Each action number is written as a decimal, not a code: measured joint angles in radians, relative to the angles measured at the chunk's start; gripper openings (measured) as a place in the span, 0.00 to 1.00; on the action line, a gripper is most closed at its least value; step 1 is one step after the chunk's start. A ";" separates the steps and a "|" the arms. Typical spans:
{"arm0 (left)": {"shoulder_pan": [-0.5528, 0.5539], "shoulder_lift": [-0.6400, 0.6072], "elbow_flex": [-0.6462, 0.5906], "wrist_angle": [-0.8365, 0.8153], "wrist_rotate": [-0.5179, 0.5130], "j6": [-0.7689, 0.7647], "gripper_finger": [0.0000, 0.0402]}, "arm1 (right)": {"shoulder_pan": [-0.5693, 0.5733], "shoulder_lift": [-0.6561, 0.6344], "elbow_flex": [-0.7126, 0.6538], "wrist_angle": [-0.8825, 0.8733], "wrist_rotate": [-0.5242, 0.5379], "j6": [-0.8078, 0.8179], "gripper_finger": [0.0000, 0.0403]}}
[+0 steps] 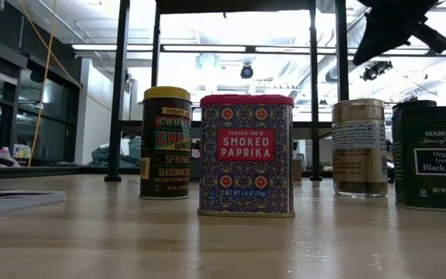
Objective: Shelf spices
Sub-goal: Adjust the shelf
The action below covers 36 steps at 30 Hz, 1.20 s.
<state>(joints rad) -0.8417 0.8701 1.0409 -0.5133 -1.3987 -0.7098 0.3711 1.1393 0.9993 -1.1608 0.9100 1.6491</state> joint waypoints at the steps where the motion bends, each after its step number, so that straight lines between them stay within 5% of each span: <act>1: 0.000 0.006 0.000 0.000 0.014 -0.005 0.00 | 0.003 0.005 0.000 0.020 -0.035 -0.053 0.00; 6: -0.005 0.036 0.000 -0.010 0.033 -0.013 0.00 | 0.018 0.016 0.000 -0.020 -0.193 -0.103 0.00; 17: 0.004 0.048 0.000 -0.021 0.036 -0.013 0.00 | -0.052 0.017 0.000 0.176 -0.152 -0.291 0.00; 36: 0.004 0.048 0.000 -0.043 0.052 -0.021 0.00 | -0.265 0.013 0.001 0.148 -0.152 -0.529 0.00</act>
<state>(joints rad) -0.8379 0.9180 1.0409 -0.5558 -1.3468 -0.7304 0.1065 1.1519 1.0000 -1.0127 0.7583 1.1205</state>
